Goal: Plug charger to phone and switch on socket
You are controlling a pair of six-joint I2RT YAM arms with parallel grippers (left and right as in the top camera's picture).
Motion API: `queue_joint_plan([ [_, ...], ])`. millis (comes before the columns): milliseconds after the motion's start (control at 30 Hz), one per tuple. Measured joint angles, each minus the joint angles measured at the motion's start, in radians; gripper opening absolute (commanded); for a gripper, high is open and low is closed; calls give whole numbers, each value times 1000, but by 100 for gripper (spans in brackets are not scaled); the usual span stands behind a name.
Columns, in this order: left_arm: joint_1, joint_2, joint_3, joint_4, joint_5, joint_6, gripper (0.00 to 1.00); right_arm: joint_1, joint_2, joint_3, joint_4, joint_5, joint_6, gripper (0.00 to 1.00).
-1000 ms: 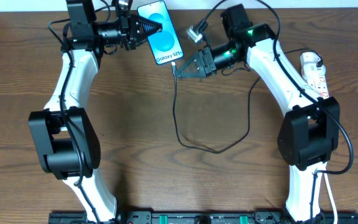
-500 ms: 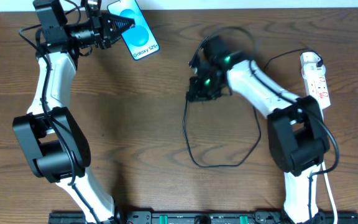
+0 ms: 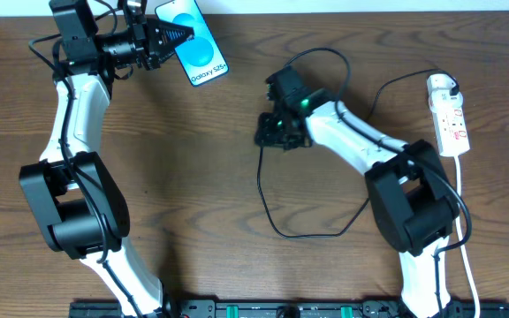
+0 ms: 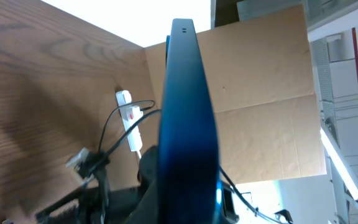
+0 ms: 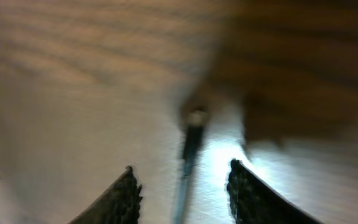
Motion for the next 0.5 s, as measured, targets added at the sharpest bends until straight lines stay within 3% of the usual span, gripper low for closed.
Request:
queue_joint_plan([
  [500,0,0,0,-9,2,0,7,38,19,-2,-32,14,122,34],
])
